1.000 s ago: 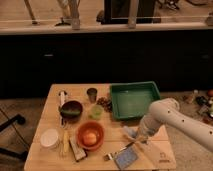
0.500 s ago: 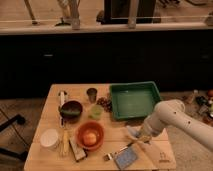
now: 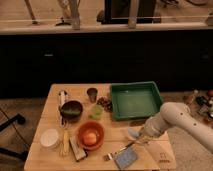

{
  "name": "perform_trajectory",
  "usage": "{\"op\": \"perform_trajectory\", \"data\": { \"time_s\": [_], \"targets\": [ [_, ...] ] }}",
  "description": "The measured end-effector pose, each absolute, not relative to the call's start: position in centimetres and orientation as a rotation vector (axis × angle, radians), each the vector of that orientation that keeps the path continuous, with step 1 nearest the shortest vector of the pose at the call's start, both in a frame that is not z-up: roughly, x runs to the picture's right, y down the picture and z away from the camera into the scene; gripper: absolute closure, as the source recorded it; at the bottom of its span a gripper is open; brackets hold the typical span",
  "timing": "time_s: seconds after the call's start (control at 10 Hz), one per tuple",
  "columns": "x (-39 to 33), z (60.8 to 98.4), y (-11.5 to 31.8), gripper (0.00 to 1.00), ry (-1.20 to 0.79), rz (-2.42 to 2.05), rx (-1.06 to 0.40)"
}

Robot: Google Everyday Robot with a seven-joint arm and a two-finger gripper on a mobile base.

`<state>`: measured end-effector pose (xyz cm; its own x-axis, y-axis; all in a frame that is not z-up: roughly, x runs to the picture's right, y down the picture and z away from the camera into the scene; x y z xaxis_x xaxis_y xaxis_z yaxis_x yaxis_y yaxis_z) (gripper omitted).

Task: Place towel in table surface

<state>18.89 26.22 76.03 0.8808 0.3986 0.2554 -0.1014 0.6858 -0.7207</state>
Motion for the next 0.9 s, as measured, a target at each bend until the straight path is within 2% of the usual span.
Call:
{"op": "perform_trajectory", "data": {
  "time_s": [0.3,0.9],
  "targets": [
    [18.55,75.41,26.05,1.0,-0.532,0.285,-0.762],
    [17.96,74.88,25.57,1.0,-0.615,0.274,-0.741]
  ]
}}
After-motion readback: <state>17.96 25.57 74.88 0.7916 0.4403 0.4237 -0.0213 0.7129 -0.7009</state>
